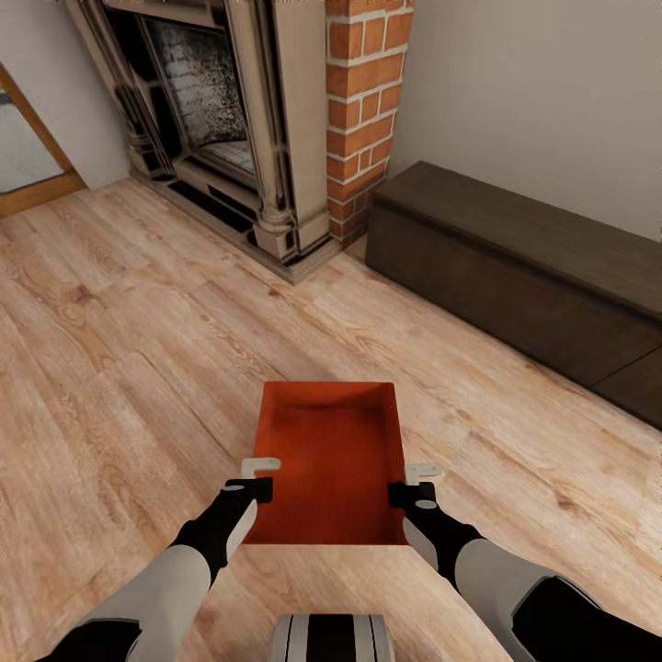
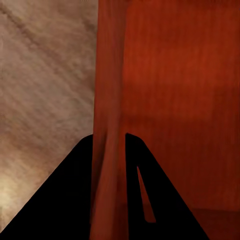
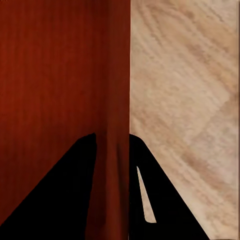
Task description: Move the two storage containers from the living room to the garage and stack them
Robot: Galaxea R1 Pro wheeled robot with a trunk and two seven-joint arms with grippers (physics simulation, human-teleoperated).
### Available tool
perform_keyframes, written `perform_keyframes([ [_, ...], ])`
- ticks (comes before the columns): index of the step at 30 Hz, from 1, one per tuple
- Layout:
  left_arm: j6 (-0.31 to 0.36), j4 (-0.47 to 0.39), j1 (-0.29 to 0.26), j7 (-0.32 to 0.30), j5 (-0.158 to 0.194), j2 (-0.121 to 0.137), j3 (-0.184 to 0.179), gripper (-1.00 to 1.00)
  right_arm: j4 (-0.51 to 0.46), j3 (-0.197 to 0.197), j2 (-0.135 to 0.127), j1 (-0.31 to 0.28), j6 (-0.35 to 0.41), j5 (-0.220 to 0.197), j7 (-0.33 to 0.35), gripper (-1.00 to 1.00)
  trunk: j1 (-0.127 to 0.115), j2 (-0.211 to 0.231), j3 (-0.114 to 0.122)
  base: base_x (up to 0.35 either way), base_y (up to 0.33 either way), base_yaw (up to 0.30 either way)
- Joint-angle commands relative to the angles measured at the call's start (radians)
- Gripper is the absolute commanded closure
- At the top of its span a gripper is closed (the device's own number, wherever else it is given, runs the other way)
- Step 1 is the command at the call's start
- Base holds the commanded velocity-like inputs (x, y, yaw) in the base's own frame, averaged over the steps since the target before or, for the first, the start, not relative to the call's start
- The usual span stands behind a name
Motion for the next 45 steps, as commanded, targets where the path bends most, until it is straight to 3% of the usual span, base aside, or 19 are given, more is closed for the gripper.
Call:
perform_keyframes([
  [1,0.008,-0.002,0.000,0.003,-0.011,0.000,0.005,1.00,0.001,0.002,0.000,-0.001,-0.006,-0.011,-0.002,1.00,-0.004,0.007,0.003,0.000,0.000,0.000],
  [45,0.011,-0.002,0.000,0.003,-0.009,0.001,0.007,1.00,-0.017,0.000,0.000,0.000,-0.034,-0.006,-0.002,1.00,-0.173,0.315,0.141,0.000,0.000,0.000],
])
